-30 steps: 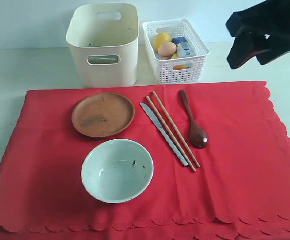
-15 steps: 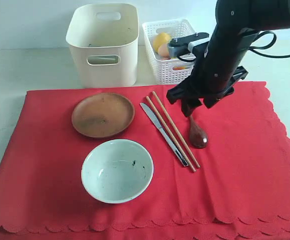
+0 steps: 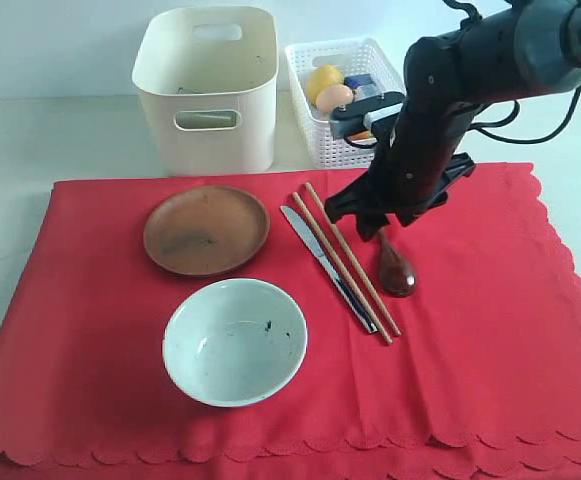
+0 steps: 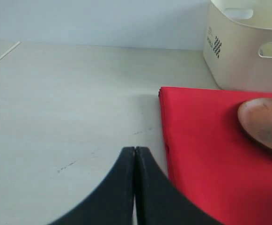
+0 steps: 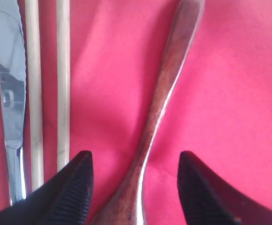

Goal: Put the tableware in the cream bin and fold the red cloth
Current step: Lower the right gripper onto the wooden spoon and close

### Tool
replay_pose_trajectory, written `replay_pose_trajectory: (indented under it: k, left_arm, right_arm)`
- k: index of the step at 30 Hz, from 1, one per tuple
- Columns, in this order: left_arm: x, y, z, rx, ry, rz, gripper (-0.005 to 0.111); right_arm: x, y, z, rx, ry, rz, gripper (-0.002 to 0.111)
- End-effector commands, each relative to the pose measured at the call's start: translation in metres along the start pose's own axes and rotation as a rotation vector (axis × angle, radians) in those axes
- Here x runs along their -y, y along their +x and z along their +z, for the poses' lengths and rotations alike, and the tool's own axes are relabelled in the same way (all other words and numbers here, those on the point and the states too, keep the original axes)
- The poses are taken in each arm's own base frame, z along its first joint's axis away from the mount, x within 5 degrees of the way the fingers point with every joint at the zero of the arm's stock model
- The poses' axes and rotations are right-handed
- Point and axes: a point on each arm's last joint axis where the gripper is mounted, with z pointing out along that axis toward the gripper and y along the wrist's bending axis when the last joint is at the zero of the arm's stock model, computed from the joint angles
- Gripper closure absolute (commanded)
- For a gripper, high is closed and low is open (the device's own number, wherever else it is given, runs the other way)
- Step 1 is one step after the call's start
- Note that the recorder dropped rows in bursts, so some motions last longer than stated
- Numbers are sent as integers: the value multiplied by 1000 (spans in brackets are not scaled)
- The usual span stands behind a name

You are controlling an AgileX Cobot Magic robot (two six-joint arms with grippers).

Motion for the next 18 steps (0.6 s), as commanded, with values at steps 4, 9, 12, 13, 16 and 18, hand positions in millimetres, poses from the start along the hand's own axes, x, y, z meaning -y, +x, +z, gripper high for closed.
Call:
replay_pose_trajectory:
  k: [4, 9, 12, 13, 16, 18]
  left_arm:
    - [0, -2, -1, 19, 1, -3, 107]
    - [0, -2, -1, 19, 1, -3, 107]
    - [0, -2, -1, 19, 1, -3, 107]
    - [0, -2, -1, 19, 1, -3, 107]
    - [0, -2, -1, 19, 1, -3, 107]
    - [0, -2, -1, 19, 1, -3, 107]
  right_arm:
    - [-1, -4, 12, -13, 6, -9, 63]
    - [-1, -2, 20, -33, 7, -9, 68]
    - [-1, -2, 20, -29, 6, -9, 84]
    - [-1, -2, 20, -29, 6, -9, 91]
    - [-1, -1, 19, -41, 7, -9, 108]
    - [-1, -1, 15, -45, 8, -9, 108]
